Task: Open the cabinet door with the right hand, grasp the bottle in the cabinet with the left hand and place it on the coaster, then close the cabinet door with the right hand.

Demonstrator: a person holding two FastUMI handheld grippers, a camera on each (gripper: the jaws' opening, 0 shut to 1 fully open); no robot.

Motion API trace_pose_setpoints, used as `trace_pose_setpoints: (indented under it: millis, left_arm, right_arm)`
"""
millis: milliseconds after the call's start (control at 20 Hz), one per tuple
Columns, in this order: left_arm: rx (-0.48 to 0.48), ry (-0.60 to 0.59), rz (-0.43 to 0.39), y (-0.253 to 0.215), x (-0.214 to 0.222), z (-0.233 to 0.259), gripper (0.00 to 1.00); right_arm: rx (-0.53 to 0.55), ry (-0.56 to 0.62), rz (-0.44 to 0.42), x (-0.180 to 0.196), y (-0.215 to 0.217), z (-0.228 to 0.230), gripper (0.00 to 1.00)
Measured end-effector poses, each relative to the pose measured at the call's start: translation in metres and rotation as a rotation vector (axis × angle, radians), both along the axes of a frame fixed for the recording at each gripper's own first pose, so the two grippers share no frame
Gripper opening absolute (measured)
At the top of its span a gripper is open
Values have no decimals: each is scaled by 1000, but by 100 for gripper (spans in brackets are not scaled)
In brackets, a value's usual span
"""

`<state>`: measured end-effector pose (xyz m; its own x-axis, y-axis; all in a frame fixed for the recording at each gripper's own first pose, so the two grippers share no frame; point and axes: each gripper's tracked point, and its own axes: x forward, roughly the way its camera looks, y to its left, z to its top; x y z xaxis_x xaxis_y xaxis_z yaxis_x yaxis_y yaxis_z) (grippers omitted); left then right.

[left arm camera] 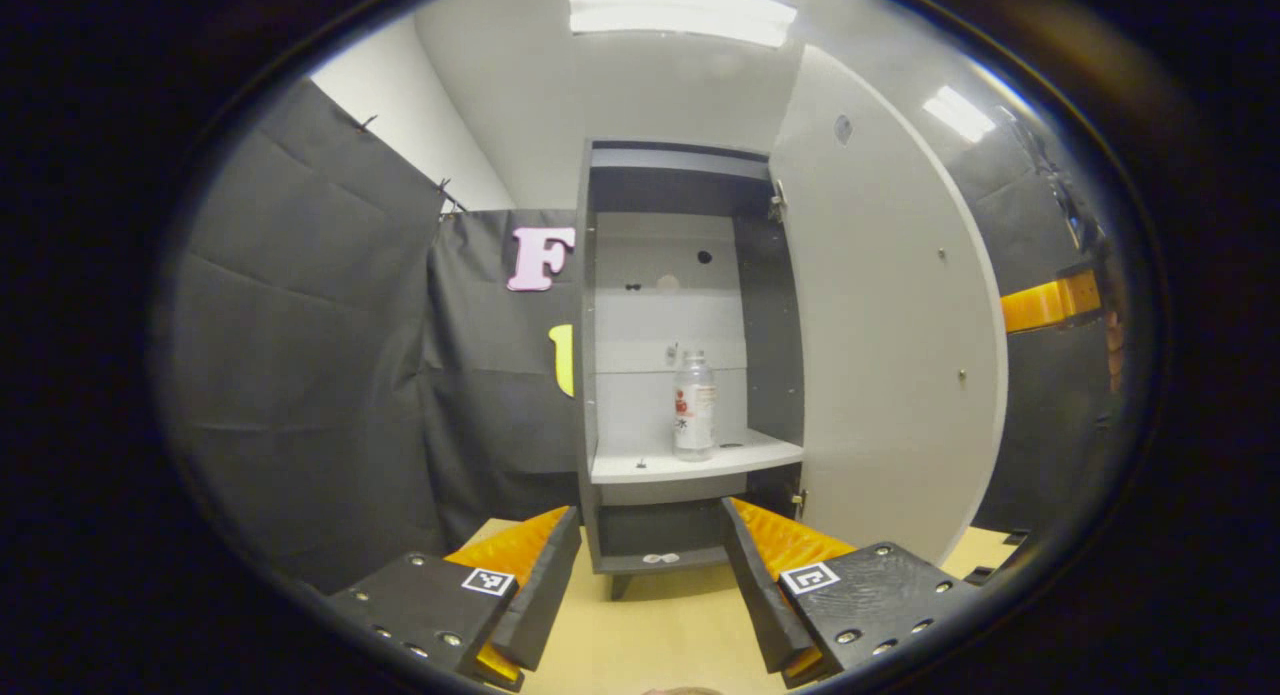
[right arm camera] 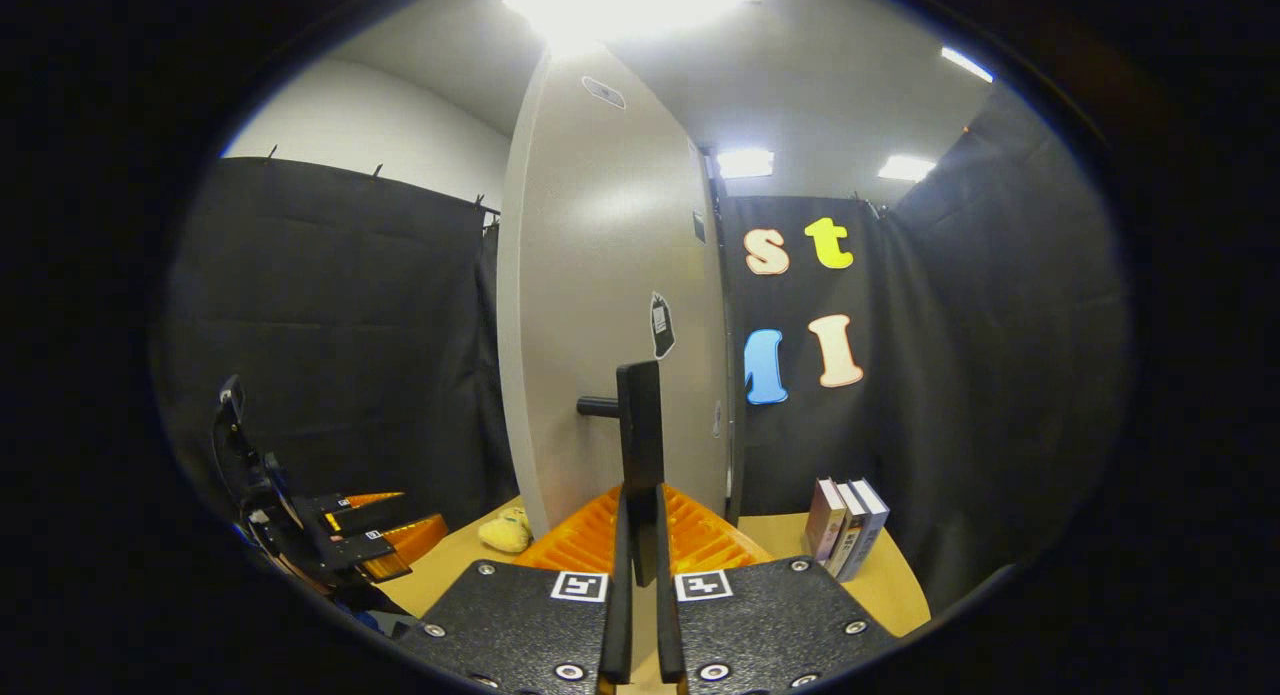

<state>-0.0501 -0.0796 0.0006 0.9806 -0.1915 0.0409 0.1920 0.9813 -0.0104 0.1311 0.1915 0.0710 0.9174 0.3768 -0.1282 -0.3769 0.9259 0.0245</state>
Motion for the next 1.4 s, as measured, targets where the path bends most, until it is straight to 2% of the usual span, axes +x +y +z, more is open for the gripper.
trace_pose_setpoints:
  millis: [350,400,450,500,650,850,1000,1150,1400]
  left_arm:
    - [-34,2,-3,-53,17,13,87]
    - [-46,5,-1,-58,21,16,86]
    - [-54,10,0,-61,26,16,80]
    - [-58,12,5,-64,32,20,81]
    - [-44,-1,17,-69,56,34,81]
    - [-33,-11,3,-75,104,52,81]
    - [-43,-26,-24,-82,144,63,80]
    - [-33,-23,-60,-91,189,65,81]
    - [-40,-4,-122,-111,275,51,81]
  right_arm:
    - [-13,-34,-30,9,-22,3,9]
    - [-10,-36,-34,10,-24,4,9]
    - [-2,-36,-26,9,-22,3,9]
    - [19,-29,-4,7,-16,2,9]
    - [52,-28,31,1,-13,4,7]
    - [3,-38,0,1,-34,-10,12]
    - [-57,-66,-121,1,-68,-13,96]
    - [-71,-90,-225,-6,-85,-15,98]
    - [-49,-59,-382,-11,-105,-26,98]
